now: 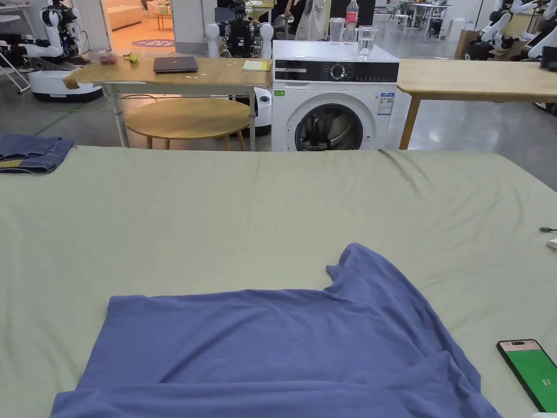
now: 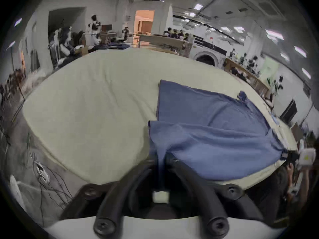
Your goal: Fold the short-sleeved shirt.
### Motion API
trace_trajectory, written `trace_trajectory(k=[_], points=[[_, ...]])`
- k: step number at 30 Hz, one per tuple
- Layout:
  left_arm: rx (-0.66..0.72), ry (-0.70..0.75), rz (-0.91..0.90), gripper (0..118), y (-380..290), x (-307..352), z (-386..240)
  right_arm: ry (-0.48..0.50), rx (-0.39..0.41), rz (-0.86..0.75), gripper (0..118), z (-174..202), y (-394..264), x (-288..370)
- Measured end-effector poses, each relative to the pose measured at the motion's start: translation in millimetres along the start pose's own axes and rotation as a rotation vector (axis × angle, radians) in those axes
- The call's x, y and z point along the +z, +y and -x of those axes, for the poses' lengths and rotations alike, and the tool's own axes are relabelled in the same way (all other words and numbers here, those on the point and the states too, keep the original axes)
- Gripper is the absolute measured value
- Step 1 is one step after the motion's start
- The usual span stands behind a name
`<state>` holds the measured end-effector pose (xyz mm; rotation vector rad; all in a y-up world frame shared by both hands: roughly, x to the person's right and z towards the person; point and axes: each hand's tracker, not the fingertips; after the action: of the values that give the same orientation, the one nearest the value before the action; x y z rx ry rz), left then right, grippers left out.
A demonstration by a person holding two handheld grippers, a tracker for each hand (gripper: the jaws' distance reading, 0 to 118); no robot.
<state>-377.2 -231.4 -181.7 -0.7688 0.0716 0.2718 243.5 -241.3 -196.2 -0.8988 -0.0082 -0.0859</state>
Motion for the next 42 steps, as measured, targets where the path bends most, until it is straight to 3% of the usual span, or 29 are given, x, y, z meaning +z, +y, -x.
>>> trace_trajectory(k=[2, 3, 8, 14, 15, 16, 17, 18, 19, 21, 24, 28, 31, 33, 35, 36, 38, 42], points=[[-0.062, 0.077, -0.063, 92, 6, 10, -1, 0.006, 0.004, -0.057, 105, 5, 7, 12], [-0.089, 0.103, -0.103, 101, 13, 16, -3, 0.012, 0.016, -0.096, 108, 9, 15, 20], [-0.24, 0.096, -0.367, 102, 62, 34, -49, 0.011, 0.055, -0.354, 108, 54, 70, 45], [-0.372, 0.072, -0.417, 101, 83, 10, -146, 0.064, 0.073, -0.545, 107, 131, 101, 38], [-0.384, 0.082, -0.423, 95, 81, 2, -154, 0.066, 0.081, -0.567, 98, 141, 100, 33], [-0.386, 0.073, -0.419, 74, 78, -4, -160, 0.069, 0.089, -0.563, 73, 148, 99, 31], [-0.384, 0.061, -0.398, 22, 75, -12, -162, 0.065, 0.109, -0.57, 16, 156, 97, 28], [-0.384, 0.055, -0.347, 0, 72, -19, -165, 0.03, 0.133, -0.574, 0, 163, 95, 23], [-0.39, 0.066, -0.321, 0, 69, -26, -167, 0.009, 0.159, -0.577, 0, 168, 89, 18], [-0.373, 0.048, -0.27, 0, 61, -36, -160, 0.086, 0.165, -0.504, 0, 171, 83, 11], [-0.341, 0.095, -0.213, 0, 57, -50, -142, 0.066, 0.172, -0.501, 0, 167, 73, 5], [-0.194, 0.068, -0.115, 0, 67, -69, -104, 0.069, 0.162, -0.46, 0, 157, 75, -5], [-0.204, 0.096, -0.098, 0, 81, -85, -88, 0.06, 0.152, -0.433, 0, 149, 82, -16], [-0.212, 0.125, -0.09, 32, 98, -101, -82, 0.049, 0.147, -0.407, 0, 145, 84, -28], [-0.215, 0.149, -0.074, 88, 117, -120, -76, 0.044, 0.142, -0.393, 0, 138, 91, -32], [-0.215, 0.164, -0.058, 88, 128, -133, -73, 0.04, 0.138, -0.382, 0, 136, 93, -37], [-0.225, 0.175, -0.003, 113, 147, -162, -67, 0.029, 0.137, -0.368, 0, 129, 97, -45], [-0.246, 0.244, 0.07, 114, 173, -216, -65, -0.001, 0.126, -0.329, 0, 109, 112, -55]])
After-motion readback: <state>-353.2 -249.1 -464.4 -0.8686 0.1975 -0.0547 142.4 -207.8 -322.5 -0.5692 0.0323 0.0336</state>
